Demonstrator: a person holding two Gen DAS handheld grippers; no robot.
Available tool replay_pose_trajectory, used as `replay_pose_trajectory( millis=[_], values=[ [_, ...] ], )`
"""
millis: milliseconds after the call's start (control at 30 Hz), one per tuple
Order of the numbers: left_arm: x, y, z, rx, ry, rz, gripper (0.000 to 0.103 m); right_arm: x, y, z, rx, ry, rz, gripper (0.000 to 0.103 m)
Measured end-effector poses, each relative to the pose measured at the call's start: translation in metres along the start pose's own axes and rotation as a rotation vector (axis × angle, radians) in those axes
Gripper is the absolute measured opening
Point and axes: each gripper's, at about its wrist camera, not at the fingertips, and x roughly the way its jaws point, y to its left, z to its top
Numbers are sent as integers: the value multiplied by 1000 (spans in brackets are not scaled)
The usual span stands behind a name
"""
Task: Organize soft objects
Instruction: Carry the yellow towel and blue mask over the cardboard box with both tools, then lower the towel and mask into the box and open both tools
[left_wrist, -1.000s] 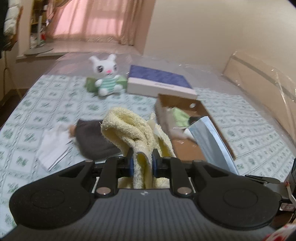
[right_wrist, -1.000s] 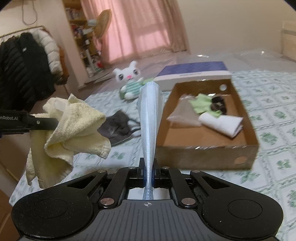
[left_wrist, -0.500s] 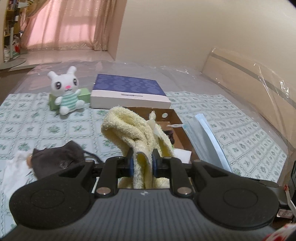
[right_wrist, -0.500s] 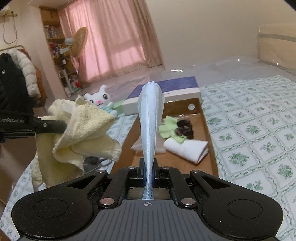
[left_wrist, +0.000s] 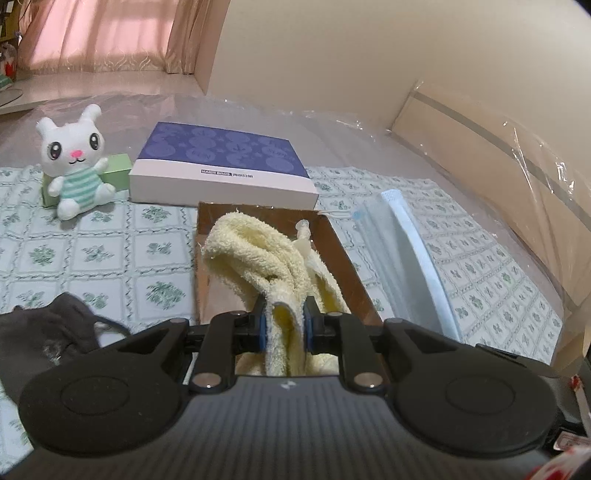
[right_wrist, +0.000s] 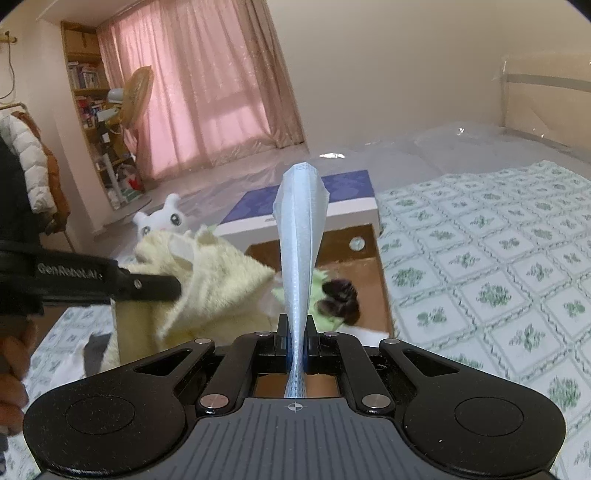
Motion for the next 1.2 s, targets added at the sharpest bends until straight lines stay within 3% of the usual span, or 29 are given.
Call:
replay_pose_trajectory(
  millis=[367, 567, 933, 1000, 1067, 1100, 1200],
  values=[
    [70, 4, -7, -112, -23, 0, 17, 48, -22, 12, -4, -59, -42, 5],
    [98, 8, -42, -141, 91, 24, 17, 72, -30, -5, -16, 27, -57, 5],
    [93, 10, -55, 15, 174, 86, 21, 90, -28, -30, -103, 230, 14, 6],
    [90, 12, -52, 24, 175, 74, 23, 90, -26, -31, -116, 255, 15, 12],
    [84, 14, -49, 40, 171, 70, 25, 88, -26, -31, -126, 259, 0, 52],
    [81, 13, -47, 55, 163, 74, 25, 84, -27, -31, -120, 247, -2, 59],
    [70, 10, -44, 115, 130, 85, 28, 73, -29, -28, -103, 208, 9, 62]
  ],
)
